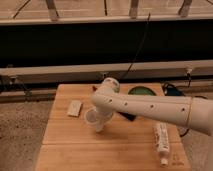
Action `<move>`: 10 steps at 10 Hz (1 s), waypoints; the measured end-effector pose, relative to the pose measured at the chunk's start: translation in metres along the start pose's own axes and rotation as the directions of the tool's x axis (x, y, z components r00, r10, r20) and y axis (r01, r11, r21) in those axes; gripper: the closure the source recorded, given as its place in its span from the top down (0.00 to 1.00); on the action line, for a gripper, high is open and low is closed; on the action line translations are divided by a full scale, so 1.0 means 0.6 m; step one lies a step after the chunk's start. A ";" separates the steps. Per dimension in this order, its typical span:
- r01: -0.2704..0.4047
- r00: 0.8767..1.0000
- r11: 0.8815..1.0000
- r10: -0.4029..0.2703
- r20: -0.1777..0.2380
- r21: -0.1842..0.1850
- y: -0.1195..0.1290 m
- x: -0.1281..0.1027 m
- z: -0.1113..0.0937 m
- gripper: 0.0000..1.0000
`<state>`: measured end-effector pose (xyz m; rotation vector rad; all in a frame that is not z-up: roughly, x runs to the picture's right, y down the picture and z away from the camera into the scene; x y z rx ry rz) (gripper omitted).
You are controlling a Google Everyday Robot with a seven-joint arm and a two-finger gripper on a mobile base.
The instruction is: Pick up the ceramic cup
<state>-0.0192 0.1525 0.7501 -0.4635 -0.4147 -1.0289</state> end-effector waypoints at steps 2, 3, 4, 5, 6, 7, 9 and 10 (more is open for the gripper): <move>0.004 1.000 1.000 -0.004 -0.001 0.000 0.000 0.008 0.000 0.00; 0.006 1.000 1.000 -0.006 -0.002 -0.002 0.001 0.010 -0.006 0.00; 0.008 1.000 1.000 -0.008 -0.003 -0.002 -0.001 0.013 -0.017 0.00; 0.009 1.000 1.000 -0.009 -0.004 -0.004 -0.001 0.015 -0.024 0.00; 0.012 1.000 1.000 -0.012 -0.005 -0.007 0.000 0.018 -0.025 0.00; 0.015 1.000 1.000 -0.015 -0.006 -0.007 0.000 0.021 -0.026 0.00; 0.020 1.000 1.000 -0.020 -0.008 -0.006 0.000 0.026 -0.031 0.00; 0.021 1.000 1.000 -0.021 -0.010 -0.008 0.001 0.028 -0.037 0.00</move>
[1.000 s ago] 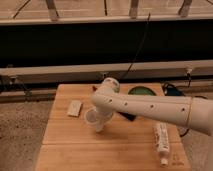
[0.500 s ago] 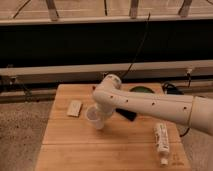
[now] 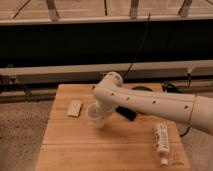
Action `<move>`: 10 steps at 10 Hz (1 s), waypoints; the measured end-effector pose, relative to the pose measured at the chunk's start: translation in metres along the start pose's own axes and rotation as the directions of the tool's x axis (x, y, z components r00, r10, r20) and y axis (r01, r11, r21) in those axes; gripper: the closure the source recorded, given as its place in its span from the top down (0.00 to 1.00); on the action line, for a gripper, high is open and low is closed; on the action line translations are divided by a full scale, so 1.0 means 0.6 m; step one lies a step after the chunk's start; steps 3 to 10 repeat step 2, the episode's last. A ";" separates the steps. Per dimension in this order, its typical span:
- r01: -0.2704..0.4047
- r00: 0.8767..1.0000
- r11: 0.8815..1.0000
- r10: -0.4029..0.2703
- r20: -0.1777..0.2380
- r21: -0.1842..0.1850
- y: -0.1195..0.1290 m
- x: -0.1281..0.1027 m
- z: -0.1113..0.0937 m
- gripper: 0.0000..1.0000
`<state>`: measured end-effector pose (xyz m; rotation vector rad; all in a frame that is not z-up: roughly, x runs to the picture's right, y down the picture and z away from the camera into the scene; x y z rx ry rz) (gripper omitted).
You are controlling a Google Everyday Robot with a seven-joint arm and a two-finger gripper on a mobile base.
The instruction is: Pick up the ceramic cup
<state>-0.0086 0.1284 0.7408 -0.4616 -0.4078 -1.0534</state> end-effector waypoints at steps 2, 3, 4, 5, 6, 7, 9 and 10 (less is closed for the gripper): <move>0.005 1.000 1.000 -0.005 -0.002 -0.002 0.001 0.004 -0.005 0.00; 0.005 1.000 1.000 -0.005 -0.002 -0.002 0.001 0.004 -0.005 0.00; 0.005 1.000 1.000 -0.005 -0.002 -0.002 0.001 0.004 -0.005 0.00; 0.005 1.000 1.000 -0.005 -0.002 -0.002 0.001 0.004 -0.005 0.00; 0.005 1.000 1.000 -0.005 -0.002 -0.002 0.001 0.004 -0.005 0.00; 0.005 1.000 1.000 -0.005 -0.002 -0.002 0.001 0.004 -0.005 0.00; 0.005 1.000 1.000 -0.005 -0.002 -0.002 0.001 0.004 -0.005 0.00; 0.005 1.000 1.000 -0.005 -0.002 -0.002 0.001 0.004 -0.005 0.00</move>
